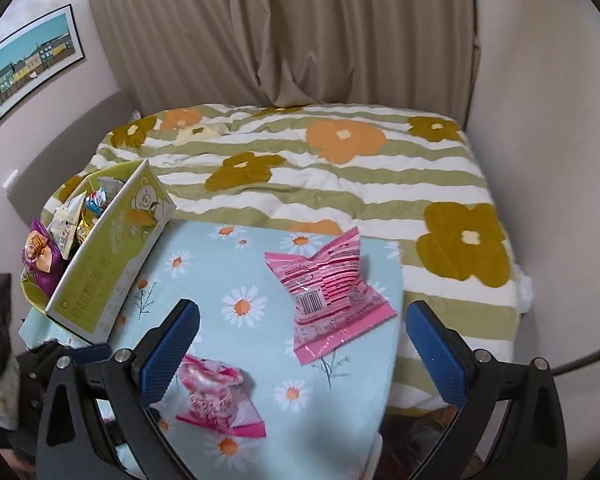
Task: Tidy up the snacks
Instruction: 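Grasp the pink strawberry bag with the left gripper while the right grasps the pink-striped bag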
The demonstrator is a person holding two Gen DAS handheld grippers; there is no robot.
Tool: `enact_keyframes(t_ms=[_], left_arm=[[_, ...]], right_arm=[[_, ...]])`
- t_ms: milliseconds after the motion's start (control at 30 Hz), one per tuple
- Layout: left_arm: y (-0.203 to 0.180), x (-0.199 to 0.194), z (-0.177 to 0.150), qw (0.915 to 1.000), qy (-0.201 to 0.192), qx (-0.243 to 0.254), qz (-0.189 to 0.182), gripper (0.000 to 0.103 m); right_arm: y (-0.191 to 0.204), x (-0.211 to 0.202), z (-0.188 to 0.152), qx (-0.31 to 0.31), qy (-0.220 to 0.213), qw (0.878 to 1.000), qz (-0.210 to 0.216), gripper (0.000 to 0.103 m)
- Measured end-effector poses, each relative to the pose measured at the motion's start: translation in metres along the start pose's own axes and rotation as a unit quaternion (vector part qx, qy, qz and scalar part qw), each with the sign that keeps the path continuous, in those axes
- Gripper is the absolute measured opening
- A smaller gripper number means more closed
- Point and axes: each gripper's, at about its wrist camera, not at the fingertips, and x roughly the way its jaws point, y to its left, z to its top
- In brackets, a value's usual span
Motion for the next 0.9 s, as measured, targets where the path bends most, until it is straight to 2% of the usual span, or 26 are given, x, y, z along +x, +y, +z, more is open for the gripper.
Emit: enact_keyframes(t_ms=[100,200,333,400,467,600,733,900], left_arm=[[-0.004,0.026,-0.002,0.9998,0.015,0.01,0.01,0.102],[-0.001,0.047,-0.002,0.9994,0.031,0.008,0.01,0.1],[0.003,0.073,-0.004,0.9978,0.066,0.003,-0.002,0.083],[0.005,0.08,-0.004,0.997,0.077,0.005,-0.004,0.081],[0.008,0.085,-0.004,0.9963,0.086,0.006,-0.004,0.073],[0.009,0.087,-0.001,0.996,0.085,0.024,-0.009,0.067],[0.012,0.087,0.005,0.9957,0.082,0.04,-0.014,0.053],[0.02,0.089,0.013,0.9959,0.081,0.038,-0.016,0.051]], right_arm=[[-0.007,0.026,-0.003,-0.002,0.016,1.0,0.013,0.103],[-0.011,0.052,-0.005,-0.021,0.038,0.999,0.008,0.103],[-0.015,0.079,-0.003,-0.038,0.057,0.998,0.008,0.103],[-0.015,0.093,-0.003,-0.051,0.07,0.996,0.008,0.103],[-0.013,0.105,-0.005,-0.066,0.083,0.994,0.01,0.103],[-0.011,0.12,-0.005,-0.089,0.09,0.992,0.006,0.103],[-0.013,0.132,-0.002,-0.104,0.094,0.99,0.0,0.103],[-0.018,0.146,-0.001,-0.116,0.104,0.988,-0.001,0.103]])
